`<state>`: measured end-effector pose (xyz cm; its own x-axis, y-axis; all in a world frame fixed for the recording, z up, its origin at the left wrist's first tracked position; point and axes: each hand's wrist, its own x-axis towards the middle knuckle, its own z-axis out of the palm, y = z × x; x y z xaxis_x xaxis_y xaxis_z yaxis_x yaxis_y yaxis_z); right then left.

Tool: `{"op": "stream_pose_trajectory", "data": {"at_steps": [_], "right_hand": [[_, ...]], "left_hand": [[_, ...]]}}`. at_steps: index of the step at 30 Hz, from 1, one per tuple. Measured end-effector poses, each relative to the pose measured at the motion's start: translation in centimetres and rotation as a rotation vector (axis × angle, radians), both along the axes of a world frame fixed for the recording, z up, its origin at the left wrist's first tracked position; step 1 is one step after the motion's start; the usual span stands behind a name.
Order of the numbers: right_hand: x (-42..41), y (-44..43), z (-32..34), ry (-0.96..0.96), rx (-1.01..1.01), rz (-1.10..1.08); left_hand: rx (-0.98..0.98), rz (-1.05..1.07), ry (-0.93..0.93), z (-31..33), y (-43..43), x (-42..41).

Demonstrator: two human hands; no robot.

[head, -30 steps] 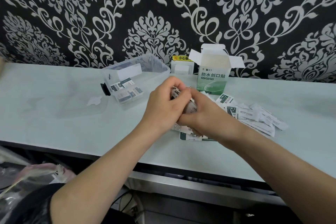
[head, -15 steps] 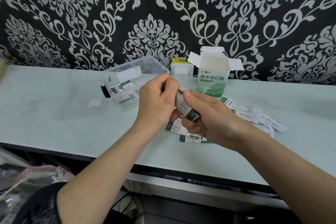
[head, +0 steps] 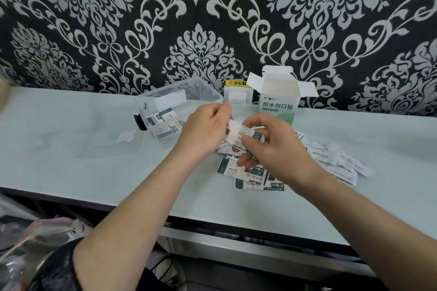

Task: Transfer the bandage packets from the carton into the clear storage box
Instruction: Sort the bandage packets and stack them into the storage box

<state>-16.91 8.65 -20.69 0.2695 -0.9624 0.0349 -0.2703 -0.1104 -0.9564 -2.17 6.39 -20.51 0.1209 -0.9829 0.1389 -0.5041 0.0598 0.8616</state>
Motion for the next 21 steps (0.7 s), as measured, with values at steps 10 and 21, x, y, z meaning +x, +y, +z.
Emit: {"op": "stream_pose_trajectory", "data": {"at_steps": [10,21], "right_hand": [[-0.2,0.1,1.8,-0.755,0.614,0.243],[1.3,-1.4,3.5,-0.181,0.203,0.315]], "left_hand": [[-0.326,-0.238,0.340,2.1,1.4,0.3],[-0.228,0.019,0.090,2.8,0.6,1.2]]}}
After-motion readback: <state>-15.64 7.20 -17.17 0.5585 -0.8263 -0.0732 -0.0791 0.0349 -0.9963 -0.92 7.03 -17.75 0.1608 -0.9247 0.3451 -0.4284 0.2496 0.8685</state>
